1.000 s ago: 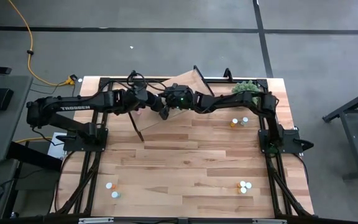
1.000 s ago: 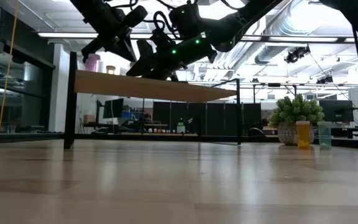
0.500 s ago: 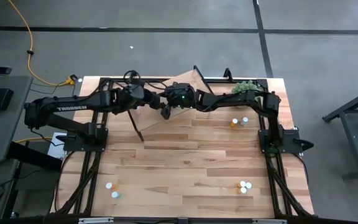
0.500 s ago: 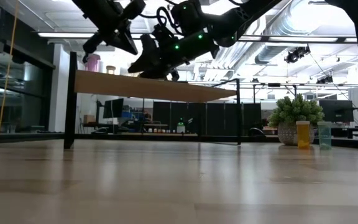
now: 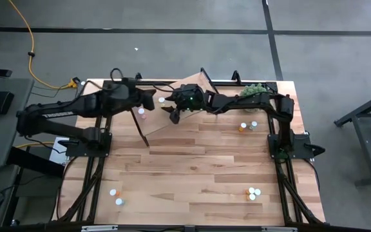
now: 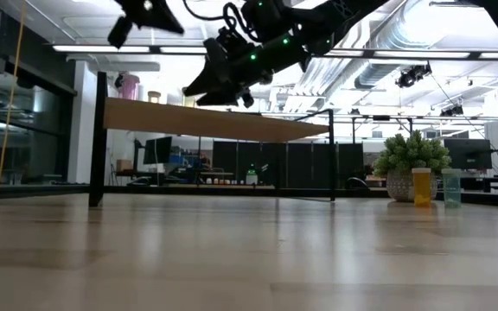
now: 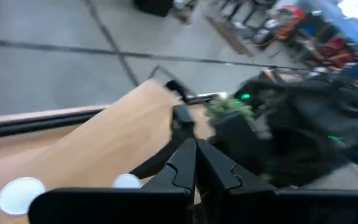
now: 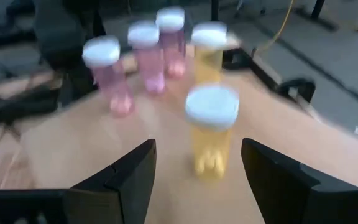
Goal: Pick and place medicine bottles onto shelf by color
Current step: Put the left yellow pill bottle on the shelf aligned with the other yellow pill bottle
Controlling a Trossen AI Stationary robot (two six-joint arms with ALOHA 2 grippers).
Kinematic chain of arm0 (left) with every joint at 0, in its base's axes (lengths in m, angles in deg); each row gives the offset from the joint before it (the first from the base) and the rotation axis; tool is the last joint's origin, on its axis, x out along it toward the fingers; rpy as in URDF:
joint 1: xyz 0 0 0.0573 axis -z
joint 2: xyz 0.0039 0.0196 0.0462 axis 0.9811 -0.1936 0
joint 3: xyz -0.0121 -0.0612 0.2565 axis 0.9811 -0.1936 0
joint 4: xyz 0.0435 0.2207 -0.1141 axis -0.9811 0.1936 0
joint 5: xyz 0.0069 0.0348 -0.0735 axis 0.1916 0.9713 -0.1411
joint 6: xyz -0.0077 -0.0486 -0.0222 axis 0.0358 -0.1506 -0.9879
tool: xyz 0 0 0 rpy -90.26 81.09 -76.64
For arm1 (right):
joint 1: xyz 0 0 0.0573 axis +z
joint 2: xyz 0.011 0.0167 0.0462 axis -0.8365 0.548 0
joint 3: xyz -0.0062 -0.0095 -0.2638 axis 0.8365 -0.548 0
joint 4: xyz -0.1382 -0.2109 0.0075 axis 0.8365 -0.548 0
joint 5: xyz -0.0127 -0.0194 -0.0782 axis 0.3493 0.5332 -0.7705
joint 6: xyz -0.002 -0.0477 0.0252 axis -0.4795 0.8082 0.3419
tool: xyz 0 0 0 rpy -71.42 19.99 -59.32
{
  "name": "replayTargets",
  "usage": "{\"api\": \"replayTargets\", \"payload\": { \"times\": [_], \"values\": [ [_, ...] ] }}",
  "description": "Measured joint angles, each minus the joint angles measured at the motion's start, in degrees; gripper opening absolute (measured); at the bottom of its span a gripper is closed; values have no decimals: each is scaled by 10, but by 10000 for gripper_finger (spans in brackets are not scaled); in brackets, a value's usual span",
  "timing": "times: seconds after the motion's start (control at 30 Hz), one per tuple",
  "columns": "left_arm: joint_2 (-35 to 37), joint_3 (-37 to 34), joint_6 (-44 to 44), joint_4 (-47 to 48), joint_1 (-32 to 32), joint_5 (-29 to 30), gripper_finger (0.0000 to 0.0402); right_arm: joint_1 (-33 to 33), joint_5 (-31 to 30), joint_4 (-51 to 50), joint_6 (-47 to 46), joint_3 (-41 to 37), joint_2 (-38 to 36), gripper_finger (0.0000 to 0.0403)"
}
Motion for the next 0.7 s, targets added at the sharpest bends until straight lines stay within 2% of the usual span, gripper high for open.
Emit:
{"api": "replayTargets", "payload": {
  "times": [0.2,0.37,0.47,0.6,0.7],
  "values": [
    [56,1,82,-44,60,0,0,0,9,-71,13,0,-22,229],
    [103,0,180,-60,142,1,0,0,18,-150,59,0,-59,229],
    [131,0,217,-63,188,4,0,0,23,-163,78,0,-83,222],
    [153,0,255,-64,240,27,0,-2,28,-146,66,0,-95,178],
    [158,0,291,-68,267,45,0,-3,28,-135,45,0,-91,105]
  ]
}}
